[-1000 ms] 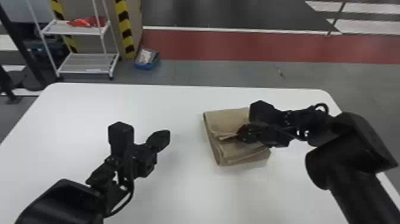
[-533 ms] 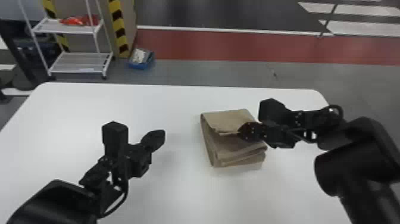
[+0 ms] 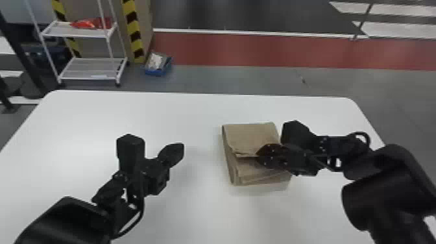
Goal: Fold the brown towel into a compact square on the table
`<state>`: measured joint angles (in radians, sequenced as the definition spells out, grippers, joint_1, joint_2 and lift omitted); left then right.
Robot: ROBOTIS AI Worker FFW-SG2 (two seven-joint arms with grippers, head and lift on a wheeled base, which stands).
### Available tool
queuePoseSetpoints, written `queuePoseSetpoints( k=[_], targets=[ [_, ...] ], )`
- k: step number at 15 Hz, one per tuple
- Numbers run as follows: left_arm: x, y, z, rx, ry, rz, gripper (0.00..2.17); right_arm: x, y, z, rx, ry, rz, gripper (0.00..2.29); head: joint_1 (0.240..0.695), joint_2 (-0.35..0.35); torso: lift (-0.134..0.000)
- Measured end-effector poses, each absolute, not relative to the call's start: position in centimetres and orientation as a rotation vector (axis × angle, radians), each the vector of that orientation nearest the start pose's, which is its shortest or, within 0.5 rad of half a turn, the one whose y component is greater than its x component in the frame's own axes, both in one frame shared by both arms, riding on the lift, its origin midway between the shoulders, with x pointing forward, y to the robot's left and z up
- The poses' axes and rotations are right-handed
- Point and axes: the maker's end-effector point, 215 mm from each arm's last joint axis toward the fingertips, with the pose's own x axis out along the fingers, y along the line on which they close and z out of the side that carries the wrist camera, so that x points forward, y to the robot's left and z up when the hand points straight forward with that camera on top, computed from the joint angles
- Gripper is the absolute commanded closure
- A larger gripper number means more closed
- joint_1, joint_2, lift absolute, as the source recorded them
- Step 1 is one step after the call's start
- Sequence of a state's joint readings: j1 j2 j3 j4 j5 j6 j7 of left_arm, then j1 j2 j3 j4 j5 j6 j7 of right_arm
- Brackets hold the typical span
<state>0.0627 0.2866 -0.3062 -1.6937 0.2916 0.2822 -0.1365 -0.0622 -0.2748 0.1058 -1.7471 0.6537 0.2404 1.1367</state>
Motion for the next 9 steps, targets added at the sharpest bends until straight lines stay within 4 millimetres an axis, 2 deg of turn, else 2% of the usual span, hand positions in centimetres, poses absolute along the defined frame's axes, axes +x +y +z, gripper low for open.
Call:
queuePoseSetpoints(
  k=[2,4,7,9],
  targets=[
    [52.5,10.6,-42.7,-0.009,0.309,-0.465,1.72,50.2,-17.4,-40.1,-0.71,0.444,0.972,0.0,0.695,-0.073,-0.124],
    [52.6,10.8,-42.6,-0.009,0.306,-0.462,1.72,50.1,-19.1,-37.3,-0.563,0.381,0.946,0.05,0.695,-0.088,-0.124],
    [52.8,11.2,-42.4,-0.009,0.301,-0.456,1.72,51.0,-24.4,-33.8,-0.454,0.277,0.824,0.07,0.695,-0.127,-0.124],
    [52.8,11.3,-42.2,-0.012,0.3,-0.454,1.72,51.8,-28.3,-32.9,-0.417,0.218,0.733,0.14,0.695,-0.175,-0.124]
  ],
)
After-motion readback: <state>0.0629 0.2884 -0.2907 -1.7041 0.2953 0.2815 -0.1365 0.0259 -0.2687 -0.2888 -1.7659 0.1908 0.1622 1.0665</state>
